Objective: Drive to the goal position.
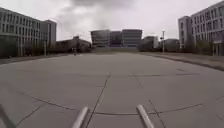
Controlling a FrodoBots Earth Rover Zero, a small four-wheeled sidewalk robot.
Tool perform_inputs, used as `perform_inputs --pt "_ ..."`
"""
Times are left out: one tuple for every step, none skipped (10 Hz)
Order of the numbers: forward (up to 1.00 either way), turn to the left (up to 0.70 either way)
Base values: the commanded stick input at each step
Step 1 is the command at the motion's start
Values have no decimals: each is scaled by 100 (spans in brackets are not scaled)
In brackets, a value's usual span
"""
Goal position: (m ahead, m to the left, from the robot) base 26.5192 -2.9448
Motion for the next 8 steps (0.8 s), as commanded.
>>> perform_inputs --pt "100 0" --pt "100 0" --pt "100 0" --pt "100 0" --pt "100 0" --pt "100 0" --pt "100 0" --pt "100 0"
